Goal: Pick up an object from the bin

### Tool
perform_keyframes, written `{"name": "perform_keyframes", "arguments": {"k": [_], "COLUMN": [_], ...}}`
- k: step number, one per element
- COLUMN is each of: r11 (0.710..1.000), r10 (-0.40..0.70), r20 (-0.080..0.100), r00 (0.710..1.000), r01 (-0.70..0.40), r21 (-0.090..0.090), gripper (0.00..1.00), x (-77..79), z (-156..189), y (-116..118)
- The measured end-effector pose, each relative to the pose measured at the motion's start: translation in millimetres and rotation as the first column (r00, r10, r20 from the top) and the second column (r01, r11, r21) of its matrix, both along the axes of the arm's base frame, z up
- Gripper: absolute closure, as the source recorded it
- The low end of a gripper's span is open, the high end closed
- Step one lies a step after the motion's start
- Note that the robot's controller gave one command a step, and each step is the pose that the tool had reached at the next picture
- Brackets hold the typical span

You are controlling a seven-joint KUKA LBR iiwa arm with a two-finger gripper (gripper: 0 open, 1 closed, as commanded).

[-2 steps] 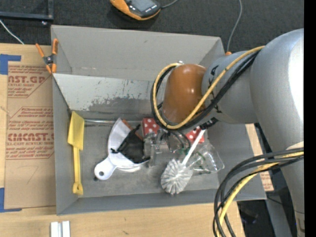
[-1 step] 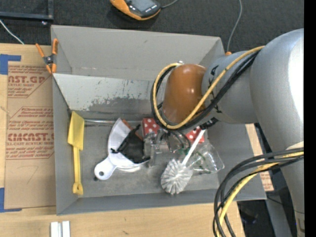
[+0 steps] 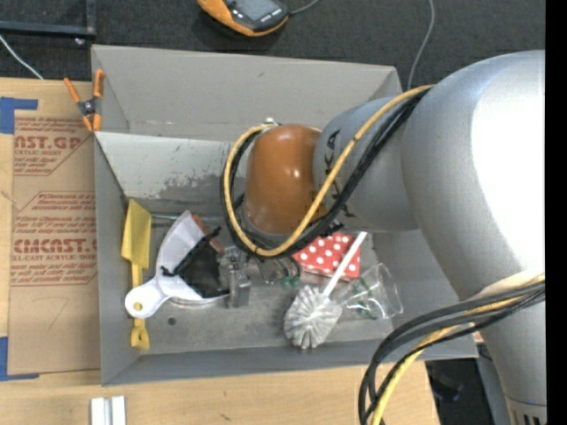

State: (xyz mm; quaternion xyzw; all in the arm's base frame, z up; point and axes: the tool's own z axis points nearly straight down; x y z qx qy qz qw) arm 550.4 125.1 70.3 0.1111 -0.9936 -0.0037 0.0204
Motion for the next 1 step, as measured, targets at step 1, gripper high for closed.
{"name": "perform_keyframes", "arguments": {"k": [1], "r11": [1.000], "r10": [-0.017], "r20": [0.000], "r00": [1.000], "r01": [0.017], "r21": [0.003], "gripper": [1.00], "x": [-15.8], "z": [0.1], "y": [-82.3]}}
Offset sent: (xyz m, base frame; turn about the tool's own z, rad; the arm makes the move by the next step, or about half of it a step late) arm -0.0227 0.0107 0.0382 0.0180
